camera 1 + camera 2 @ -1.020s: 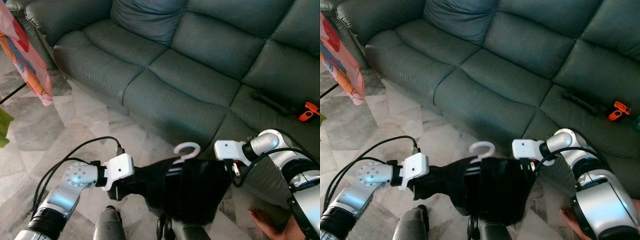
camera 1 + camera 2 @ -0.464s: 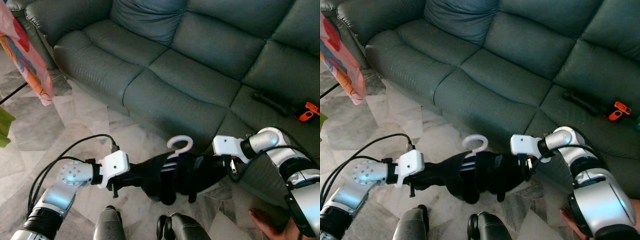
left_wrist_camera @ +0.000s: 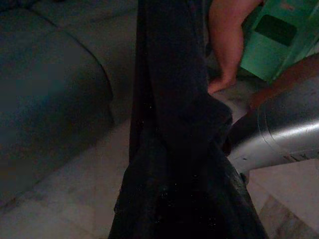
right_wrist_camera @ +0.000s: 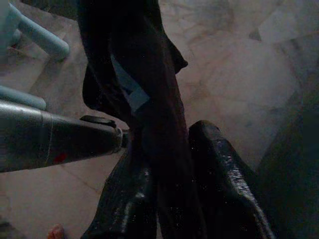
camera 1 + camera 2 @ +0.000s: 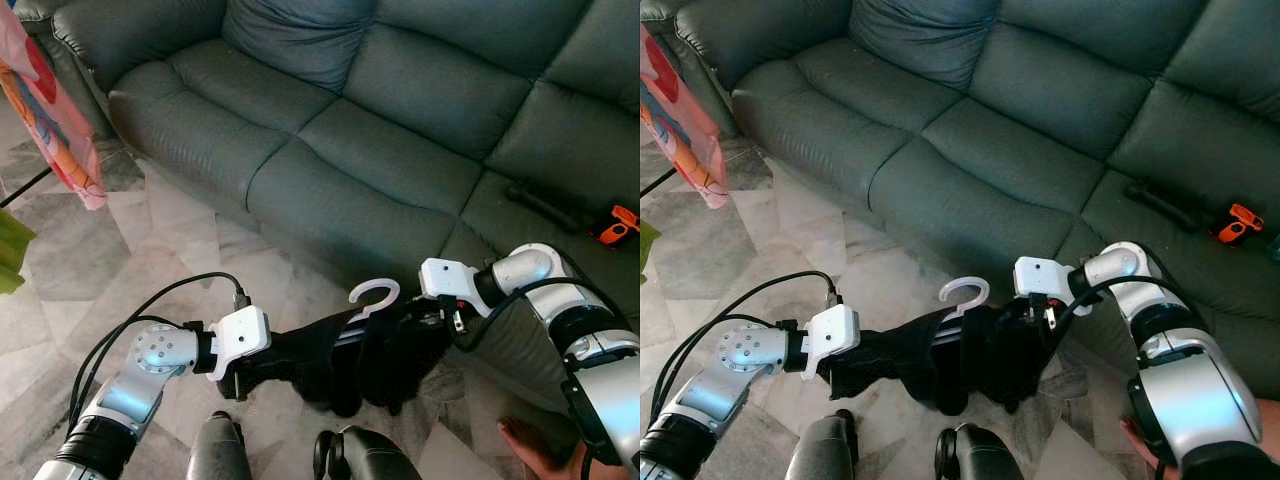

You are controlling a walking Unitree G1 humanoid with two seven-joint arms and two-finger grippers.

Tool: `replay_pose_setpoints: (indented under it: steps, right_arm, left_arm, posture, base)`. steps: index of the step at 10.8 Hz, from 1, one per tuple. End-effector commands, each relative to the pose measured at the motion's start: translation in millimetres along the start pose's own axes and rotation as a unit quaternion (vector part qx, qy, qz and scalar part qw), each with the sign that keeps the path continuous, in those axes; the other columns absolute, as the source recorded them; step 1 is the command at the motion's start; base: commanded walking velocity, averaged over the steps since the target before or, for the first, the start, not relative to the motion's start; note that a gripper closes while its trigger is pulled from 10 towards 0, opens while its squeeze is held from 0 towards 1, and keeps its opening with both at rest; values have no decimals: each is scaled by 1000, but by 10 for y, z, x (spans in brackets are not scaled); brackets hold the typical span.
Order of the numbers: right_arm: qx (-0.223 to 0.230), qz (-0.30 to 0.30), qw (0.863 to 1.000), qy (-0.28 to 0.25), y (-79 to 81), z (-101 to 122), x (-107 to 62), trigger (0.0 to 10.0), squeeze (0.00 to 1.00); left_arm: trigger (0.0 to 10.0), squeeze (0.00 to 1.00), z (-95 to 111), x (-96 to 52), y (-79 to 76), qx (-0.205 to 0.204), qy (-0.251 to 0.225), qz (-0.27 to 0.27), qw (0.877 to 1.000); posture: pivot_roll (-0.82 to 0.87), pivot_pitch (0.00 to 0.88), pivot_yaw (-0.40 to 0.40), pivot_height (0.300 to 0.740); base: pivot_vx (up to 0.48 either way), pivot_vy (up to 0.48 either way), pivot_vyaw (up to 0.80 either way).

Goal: Hang hanger

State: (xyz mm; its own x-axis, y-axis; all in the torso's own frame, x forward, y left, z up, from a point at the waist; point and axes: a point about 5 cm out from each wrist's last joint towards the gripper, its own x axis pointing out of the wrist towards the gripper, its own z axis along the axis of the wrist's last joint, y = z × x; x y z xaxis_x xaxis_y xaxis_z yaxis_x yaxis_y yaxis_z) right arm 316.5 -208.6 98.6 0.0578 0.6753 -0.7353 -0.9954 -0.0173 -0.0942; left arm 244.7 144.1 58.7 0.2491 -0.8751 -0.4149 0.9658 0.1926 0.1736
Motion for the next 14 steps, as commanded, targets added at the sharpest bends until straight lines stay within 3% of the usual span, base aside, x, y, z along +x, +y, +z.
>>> replay_pose_setpoints:
  steps: [1, 3, 7, 8, 9, 11, 12, 14]
  right_arm:
    - [6, 13, 1000, -4, -4, 9, -48, 0, 0]
    - [18, 45, 999, 7, 70, -59, -57, 0, 0]
    - [29, 52, 998, -4, 104, -73, -24, 0, 0]
    - [18, 16, 1000, -11, 113, -91, 22, 0, 0]
    - [4, -28, 1000, 11, 158, -187, 65, 0, 0]
    - [18, -102, 994, 41, 181, -307, 157, 0, 0]
    - [52, -113, 990, 60, 301, -442, 261, 0, 0]
    - [79, -131, 985, 75, 473, -597, 360, 0, 0]
  left_arm:
    - [0, 0, 84, 42, -1, 13, -18, -7, 1000]
    - [0, 0, 76, 41, -9, 12, -17, -7, 1000]
    - [0, 0, 67, 41, 6, 14, -16, -2, 1000]
    - [0, 0, 11, 23, 111, 39, 6, 52, 998]
    - [10000, 1000, -56, -26, 271, 37, 26, 137, 990]
    - [10000, 1000, -135, -52, 312, 29, 48, 166, 985]
    - [10000, 1000, -152, -48, 340, 69, 63, 182, 979]
    - [10000, 1000, -187, -40, 338, 105, 76, 200, 971]
  posture:
    - [12, 156, -87, 740]
    - [12, 157, -87, 740]
    - [9, 160, -86, 740]
    - [17, 163, -87, 740]
    - [17, 164, -92, 740]
    - [15, 163, -91, 740]
    - [15, 165, -87, 740]
    - [10, 165, -87, 740]
  base:
    - [0, 0, 0]
    - [0, 0, 0]
    - [0, 0, 0]
    - [0, 0, 0]
    - [0, 0, 0]
    - [0, 0, 0]
    - [0, 0, 0]
    - [0, 0, 0]
